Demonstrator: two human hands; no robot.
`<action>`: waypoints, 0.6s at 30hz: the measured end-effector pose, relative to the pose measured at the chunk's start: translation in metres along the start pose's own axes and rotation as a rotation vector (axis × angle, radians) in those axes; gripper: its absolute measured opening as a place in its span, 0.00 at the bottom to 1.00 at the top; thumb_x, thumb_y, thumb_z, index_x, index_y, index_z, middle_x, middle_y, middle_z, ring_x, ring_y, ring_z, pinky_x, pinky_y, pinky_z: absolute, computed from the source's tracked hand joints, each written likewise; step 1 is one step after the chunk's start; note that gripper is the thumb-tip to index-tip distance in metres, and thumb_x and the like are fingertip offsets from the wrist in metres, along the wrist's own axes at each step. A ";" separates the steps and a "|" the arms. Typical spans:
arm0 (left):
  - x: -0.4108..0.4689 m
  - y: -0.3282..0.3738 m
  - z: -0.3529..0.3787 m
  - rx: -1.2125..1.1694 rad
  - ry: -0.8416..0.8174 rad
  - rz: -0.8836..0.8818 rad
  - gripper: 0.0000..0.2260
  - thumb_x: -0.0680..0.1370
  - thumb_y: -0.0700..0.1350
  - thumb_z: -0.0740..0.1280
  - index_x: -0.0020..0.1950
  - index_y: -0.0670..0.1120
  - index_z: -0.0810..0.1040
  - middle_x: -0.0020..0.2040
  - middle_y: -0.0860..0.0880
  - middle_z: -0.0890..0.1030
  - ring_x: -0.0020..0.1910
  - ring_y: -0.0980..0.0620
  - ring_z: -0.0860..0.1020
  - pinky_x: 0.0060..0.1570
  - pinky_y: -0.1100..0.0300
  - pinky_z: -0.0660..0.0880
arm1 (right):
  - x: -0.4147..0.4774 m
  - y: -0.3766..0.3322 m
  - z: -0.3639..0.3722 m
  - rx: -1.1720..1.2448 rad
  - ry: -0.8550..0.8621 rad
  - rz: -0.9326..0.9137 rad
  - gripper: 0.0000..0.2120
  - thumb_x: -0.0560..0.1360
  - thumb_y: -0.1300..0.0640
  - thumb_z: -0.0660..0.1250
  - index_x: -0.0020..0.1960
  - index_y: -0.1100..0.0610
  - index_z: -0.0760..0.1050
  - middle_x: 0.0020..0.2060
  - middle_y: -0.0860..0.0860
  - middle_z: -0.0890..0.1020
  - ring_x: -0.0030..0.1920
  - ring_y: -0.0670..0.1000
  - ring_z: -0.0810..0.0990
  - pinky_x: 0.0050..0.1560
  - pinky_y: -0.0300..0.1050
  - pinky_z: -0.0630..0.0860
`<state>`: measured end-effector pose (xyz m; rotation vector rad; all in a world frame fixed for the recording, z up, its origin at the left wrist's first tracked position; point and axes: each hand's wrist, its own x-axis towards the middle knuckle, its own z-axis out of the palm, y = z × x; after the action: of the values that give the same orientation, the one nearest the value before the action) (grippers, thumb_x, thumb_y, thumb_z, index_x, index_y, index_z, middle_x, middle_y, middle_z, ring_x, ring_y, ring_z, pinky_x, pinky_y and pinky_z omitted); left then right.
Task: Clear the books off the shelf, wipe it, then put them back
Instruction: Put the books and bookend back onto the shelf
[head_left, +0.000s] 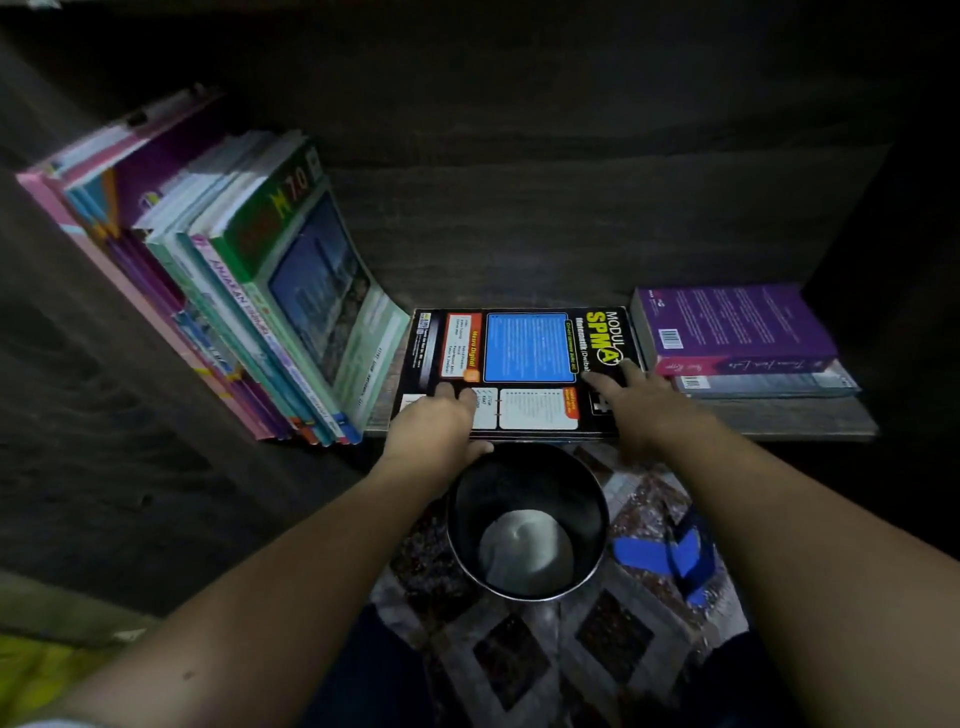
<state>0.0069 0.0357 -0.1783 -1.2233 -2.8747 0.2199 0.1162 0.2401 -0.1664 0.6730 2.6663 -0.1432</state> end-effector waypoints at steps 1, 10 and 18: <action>0.001 0.002 0.001 0.033 0.006 0.007 0.25 0.77 0.60 0.64 0.65 0.44 0.66 0.58 0.44 0.72 0.53 0.43 0.77 0.42 0.54 0.71 | 0.001 0.000 0.003 -0.011 0.016 0.003 0.51 0.71 0.63 0.72 0.78 0.41 0.41 0.78 0.56 0.44 0.75 0.66 0.52 0.70 0.64 0.61; -0.002 0.001 -0.003 0.011 0.074 -0.061 0.14 0.82 0.51 0.55 0.63 0.44 0.66 0.54 0.44 0.76 0.49 0.42 0.79 0.38 0.53 0.69 | -0.016 -0.016 -0.039 0.013 0.495 0.008 0.18 0.81 0.63 0.56 0.68 0.53 0.71 0.62 0.57 0.73 0.62 0.61 0.68 0.56 0.51 0.72; -0.017 -0.008 -0.077 -0.175 0.544 -0.073 0.22 0.69 0.51 0.73 0.57 0.42 0.71 0.48 0.43 0.77 0.38 0.39 0.80 0.32 0.51 0.74 | -0.033 -0.063 -0.068 0.475 1.283 -0.522 0.16 0.73 0.64 0.63 0.60 0.61 0.78 0.62 0.61 0.77 0.62 0.60 0.76 0.55 0.50 0.76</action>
<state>0.0177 0.0278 -0.0999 -0.9974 -2.4866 -0.3228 0.0898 0.1834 -0.0909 0.1115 4.0745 -0.7044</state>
